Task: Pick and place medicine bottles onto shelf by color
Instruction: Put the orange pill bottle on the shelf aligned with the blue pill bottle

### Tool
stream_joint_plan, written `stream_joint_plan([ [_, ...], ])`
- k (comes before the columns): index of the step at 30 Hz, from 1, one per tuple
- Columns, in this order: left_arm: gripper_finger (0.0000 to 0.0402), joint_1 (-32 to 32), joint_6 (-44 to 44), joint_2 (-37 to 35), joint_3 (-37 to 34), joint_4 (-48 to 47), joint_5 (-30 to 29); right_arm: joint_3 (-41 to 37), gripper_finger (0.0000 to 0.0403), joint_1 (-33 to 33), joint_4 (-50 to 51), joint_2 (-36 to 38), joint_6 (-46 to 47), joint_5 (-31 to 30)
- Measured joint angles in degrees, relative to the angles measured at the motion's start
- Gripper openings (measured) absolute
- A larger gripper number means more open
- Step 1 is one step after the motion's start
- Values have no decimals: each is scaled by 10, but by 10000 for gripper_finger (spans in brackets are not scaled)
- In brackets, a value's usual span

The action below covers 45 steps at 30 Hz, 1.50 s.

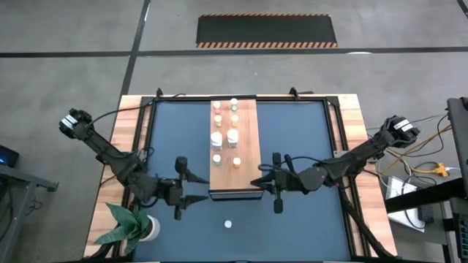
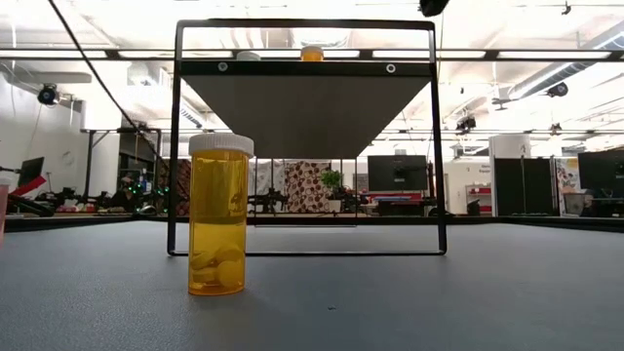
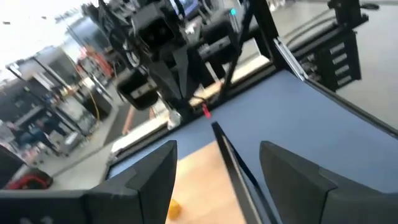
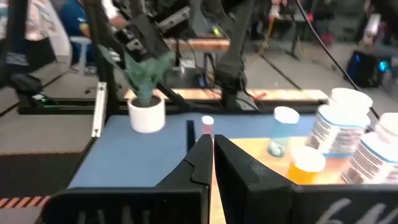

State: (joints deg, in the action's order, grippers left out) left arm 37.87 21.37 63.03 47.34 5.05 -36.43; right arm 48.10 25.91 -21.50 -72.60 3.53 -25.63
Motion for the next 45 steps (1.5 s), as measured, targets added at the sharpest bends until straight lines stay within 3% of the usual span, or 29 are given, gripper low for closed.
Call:
stream_joint_plan([
  [10,212,0,46,-74,-70,56,-1,102,9,-68,247,0,106,0],
  [22,212,0,70,-78,-93,55,-1,119,9,-95,243,-41,145,1],
  [27,212,0,71,-79,-93,68,-1,169,9,-95,301,-87,146,1],
  [36,212,0,61,-79,-98,66,-1,299,8,-95,495,-163,190,3],
  [45,212,0,60,-79,-99,65,-1,354,8,-95,545,-213,180,1],
])
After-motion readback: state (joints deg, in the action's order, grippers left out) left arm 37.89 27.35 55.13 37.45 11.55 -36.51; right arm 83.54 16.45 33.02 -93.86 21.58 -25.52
